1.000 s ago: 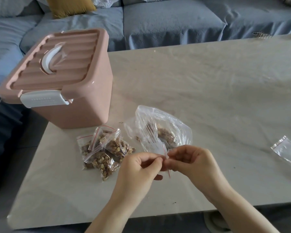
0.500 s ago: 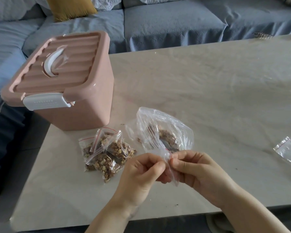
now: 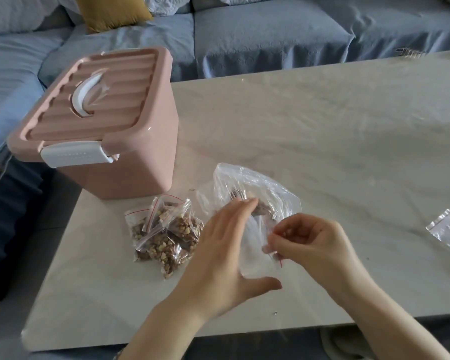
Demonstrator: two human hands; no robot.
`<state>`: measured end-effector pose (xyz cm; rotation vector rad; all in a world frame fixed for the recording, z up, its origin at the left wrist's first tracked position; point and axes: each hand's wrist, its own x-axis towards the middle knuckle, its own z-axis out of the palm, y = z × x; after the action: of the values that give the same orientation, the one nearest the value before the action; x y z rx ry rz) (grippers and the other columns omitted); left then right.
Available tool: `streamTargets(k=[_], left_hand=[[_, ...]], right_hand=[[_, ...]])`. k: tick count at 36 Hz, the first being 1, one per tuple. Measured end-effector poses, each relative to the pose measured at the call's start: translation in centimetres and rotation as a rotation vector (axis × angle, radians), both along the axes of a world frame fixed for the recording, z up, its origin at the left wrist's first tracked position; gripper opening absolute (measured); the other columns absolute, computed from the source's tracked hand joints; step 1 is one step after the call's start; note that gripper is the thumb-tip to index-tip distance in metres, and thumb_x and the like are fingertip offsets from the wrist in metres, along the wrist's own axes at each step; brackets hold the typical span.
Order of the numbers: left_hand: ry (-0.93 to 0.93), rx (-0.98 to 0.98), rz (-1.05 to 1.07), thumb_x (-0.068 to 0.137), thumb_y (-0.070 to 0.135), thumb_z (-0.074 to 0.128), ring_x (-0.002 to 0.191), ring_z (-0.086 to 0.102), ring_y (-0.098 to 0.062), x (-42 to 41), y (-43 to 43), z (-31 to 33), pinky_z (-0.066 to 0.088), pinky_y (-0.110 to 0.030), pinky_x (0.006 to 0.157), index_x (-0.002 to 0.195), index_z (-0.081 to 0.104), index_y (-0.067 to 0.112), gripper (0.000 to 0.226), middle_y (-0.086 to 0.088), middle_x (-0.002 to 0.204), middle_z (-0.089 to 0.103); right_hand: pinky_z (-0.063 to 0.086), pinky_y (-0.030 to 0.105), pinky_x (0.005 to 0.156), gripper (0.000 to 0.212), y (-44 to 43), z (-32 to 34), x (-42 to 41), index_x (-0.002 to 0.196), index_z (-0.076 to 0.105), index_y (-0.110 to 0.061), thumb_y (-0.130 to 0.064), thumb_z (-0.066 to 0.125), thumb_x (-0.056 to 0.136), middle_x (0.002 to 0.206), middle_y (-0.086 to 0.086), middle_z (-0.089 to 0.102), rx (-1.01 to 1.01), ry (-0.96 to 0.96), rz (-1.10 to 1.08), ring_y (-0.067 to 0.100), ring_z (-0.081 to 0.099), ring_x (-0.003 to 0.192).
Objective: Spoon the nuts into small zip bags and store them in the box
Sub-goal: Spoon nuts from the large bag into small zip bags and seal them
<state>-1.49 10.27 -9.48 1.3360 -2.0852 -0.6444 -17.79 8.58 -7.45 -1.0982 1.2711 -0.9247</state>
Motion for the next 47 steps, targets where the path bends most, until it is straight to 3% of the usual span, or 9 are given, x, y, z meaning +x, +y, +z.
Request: streamTargets(k=[4,12,19,24,30,33,39,43,47], left_hand=[[0.008,-0.003,0.064,0.066,0.06,0.061,0.12,0.034,0.01,-1.1,0.2,-0.4,0.027,-0.016,0.106,0.132,0.026,0.037,0.078,0.03,0.117,0.044],[-0.051,-0.104,0.176,0.073,0.047,0.052,0.095,0.038,0.002,-1.6,0.4,-1.8,0.03,-0.008,0.089,0.105,0.044,0.029,0.038,0.021,0.098,0.046],[-0.175,-0.217,0.232,0.07,0.043,0.055,0.093,0.043,-0.005,-1.2,-0.2,-2.0,0.032,-0.013,0.077,0.103,0.052,0.025,0.038,0.017,0.086,0.061],[-0.171,-0.333,0.158,0.076,0.042,0.052,0.098,0.05,-0.008,-1.9,-0.1,-1.9,0.033,-0.025,0.086,0.102,0.052,0.022,0.032,0.012,0.087,0.066],[-0.259,-0.299,0.187,0.081,0.046,0.051,0.098,0.061,-0.014,-1.6,-0.4,-2.0,0.036,-0.028,0.093,0.11,0.052,0.015,0.042,0.006,0.097,0.067],[-0.281,-0.308,0.168,0.083,0.047,0.045,0.084,0.061,-0.015,-1.5,-0.6,-1.7,0.035,-0.025,0.088,0.092,0.058,0.013,0.037,0.006,0.085,0.064],[-0.235,-0.206,0.244,0.072,0.045,0.062,0.058,0.048,-0.005,-1.2,-0.8,-2.1,0.034,-0.016,0.069,0.072,0.046,0.024,0.026,0.017,0.061,0.048],[-0.051,-0.014,0.365,0.068,0.053,0.07,0.061,0.055,-0.002,-0.8,0.0,-2.5,0.035,-0.004,0.054,0.07,0.037,0.036,0.037,0.024,0.057,0.046],[0.028,0.2,0.479,0.068,0.05,0.068,0.082,0.054,0.003,-1.4,0.7,-3.7,0.037,-0.005,0.064,0.075,0.047,0.031,0.029,0.016,0.074,0.058]], right_hand=[[0.053,0.027,0.056,0.024,0.2,0.2,0.4,0.058,0.066,-0.018,0.002,0.073,0.069,0.062,0.01,0.069,-0.038,0.037,0.064,0.023,0.066,0.057],[0.043,0.009,0.059,0.035,0.7,-0.1,0.2,0.063,0.063,-0.039,-0.007,0.076,0.071,0.08,-0.024,0.062,-0.42,0.533,0.086,-0.001,0.057,0.069],[0.04,0.008,0.07,0.01,1.5,0.5,0.4,0.089,0.064,-0.042,-0.035,0.059,0.082,0.087,-0.024,0.062,-0.392,0.482,0.317,-0.001,0.055,0.083],[0.045,0.027,0.074,0.018,1.2,0.0,0.5,0.088,0.062,-0.028,-0.035,0.046,0.092,0.081,-0.007,0.063,-0.299,0.464,0.53,0.008,0.056,0.079],[0.046,0.026,0.089,0.024,1.2,-0.3,-0.1,0.108,0.044,-0.061,-0.046,0.044,0.091,0.103,-0.019,0.066,-0.227,0.366,0.593,-0.004,0.057,0.102],[0.046,0.028,0.09,0.028,1.2,-0.4,-0.2,0.117,0.051,-0.037,-0.044,0.049,0.09,0.108,-0.015,0.064,-0.229,0.397,0.622,-0.001,0.056,0.105],[0.05,0.022,0.081,0.02,0.4,-0.9,-1.6,0.085,0.071,-0.041,-0.023,0.061,0.086,0.088,-0.024,0.069,-0.24,0.328,0.338,0.002,0.064,0.085],[0.039,0.004,0.068,0.019,-1.6,-4.4,-5.0,0.095,0.069,-0.029,-0.016,0.067,0.082,0.084,-0.018,0.065,-0.266,0.682,0.094,0.004,0.057,0.076],[0.035,0.022,0.087,0.034,-2.3,-8.0,-7.1,0.119,0.058,-0.018,-0.021,0.062,0.085,0.109,-0.002,0.055,-0.177,1.014,0.209,0.019,0.046,0.111]])
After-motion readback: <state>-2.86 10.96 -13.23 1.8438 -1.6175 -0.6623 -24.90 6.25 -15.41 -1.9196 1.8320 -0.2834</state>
